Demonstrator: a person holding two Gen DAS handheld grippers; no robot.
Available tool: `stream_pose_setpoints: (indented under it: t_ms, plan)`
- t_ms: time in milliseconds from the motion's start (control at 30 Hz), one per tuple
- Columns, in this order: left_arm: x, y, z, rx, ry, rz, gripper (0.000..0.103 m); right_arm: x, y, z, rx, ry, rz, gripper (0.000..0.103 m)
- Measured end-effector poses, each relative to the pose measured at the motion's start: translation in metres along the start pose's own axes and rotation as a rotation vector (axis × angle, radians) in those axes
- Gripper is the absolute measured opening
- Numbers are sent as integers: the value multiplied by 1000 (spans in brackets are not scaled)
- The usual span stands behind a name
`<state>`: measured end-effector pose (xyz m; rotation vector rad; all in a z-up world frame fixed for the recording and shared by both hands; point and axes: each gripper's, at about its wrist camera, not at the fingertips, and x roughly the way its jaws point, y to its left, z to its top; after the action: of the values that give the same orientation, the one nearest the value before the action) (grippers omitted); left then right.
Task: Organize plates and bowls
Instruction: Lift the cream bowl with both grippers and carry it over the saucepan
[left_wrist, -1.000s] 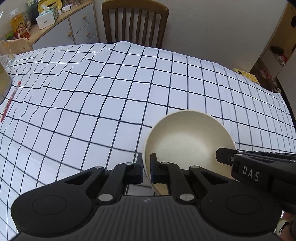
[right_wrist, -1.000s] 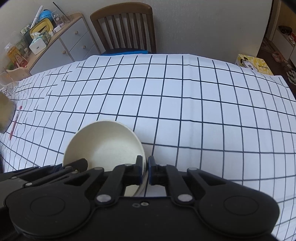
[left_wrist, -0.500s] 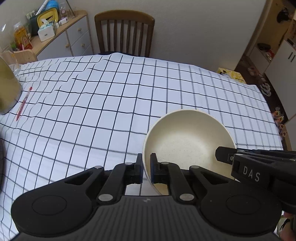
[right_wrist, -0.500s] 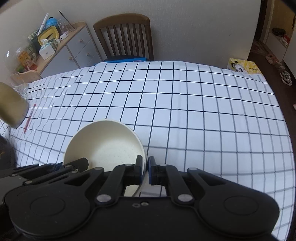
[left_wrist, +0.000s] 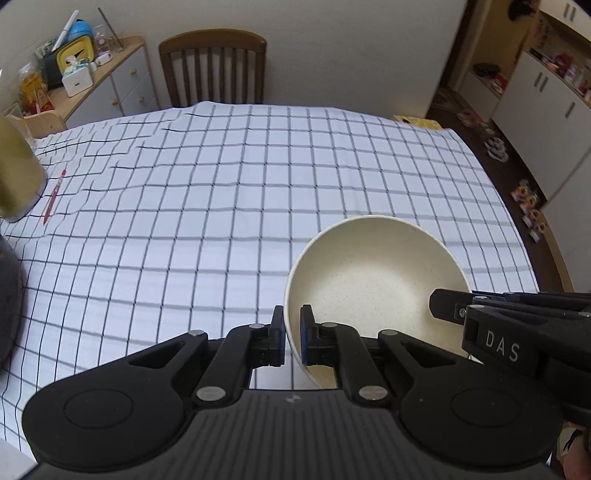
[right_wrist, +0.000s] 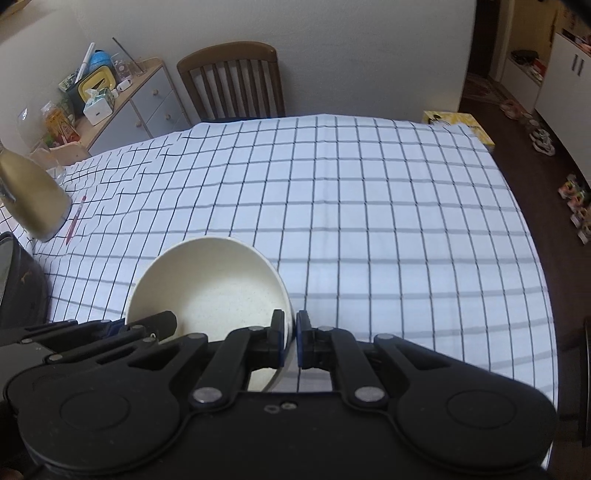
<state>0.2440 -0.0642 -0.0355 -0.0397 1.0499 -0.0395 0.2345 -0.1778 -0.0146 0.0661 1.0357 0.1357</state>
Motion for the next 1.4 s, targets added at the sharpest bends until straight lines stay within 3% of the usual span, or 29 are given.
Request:
stream_pose_setpoints:
  t_ms: [400, 733, 1100, 1400]
  plan:
    - [-28, -37, -57, 105, 30, -71, 8, -44, -28, -61, 68, -4, -59, 7]
    - [-25, -65, -102, 177, 65, -115, 8, -59, -56, -112, 126, 12, -99, 7]
    - [-5, -72, -122, 202, 93, -117, 8, -46, -65, -142, 143, 32, -118, 7]
    - [-3, -76, -126, 252, 65, -99, 8, -41, -64, -149, 137, 31, -129, 7]
